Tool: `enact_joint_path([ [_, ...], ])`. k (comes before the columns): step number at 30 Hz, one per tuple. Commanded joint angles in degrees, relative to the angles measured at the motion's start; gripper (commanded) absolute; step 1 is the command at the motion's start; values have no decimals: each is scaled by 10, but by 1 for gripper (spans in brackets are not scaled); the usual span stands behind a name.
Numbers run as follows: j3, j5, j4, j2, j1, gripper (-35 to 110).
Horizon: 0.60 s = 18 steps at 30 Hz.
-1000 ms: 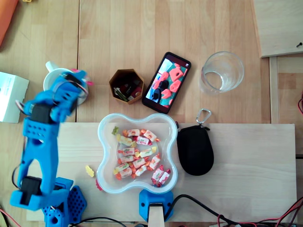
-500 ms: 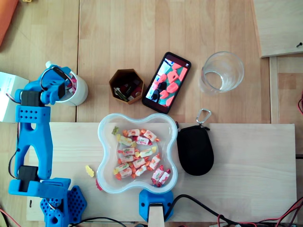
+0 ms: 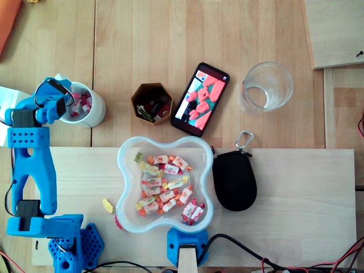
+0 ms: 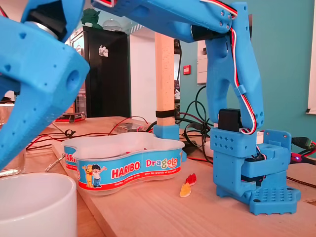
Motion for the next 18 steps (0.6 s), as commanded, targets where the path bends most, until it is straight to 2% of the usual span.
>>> enact_joint_path([
  [1,-27,12,23,19,-4,-3],
  [7,-31,19,73,19,-4,-3],
  [18,-30,12,85,19,-3,-2],
])
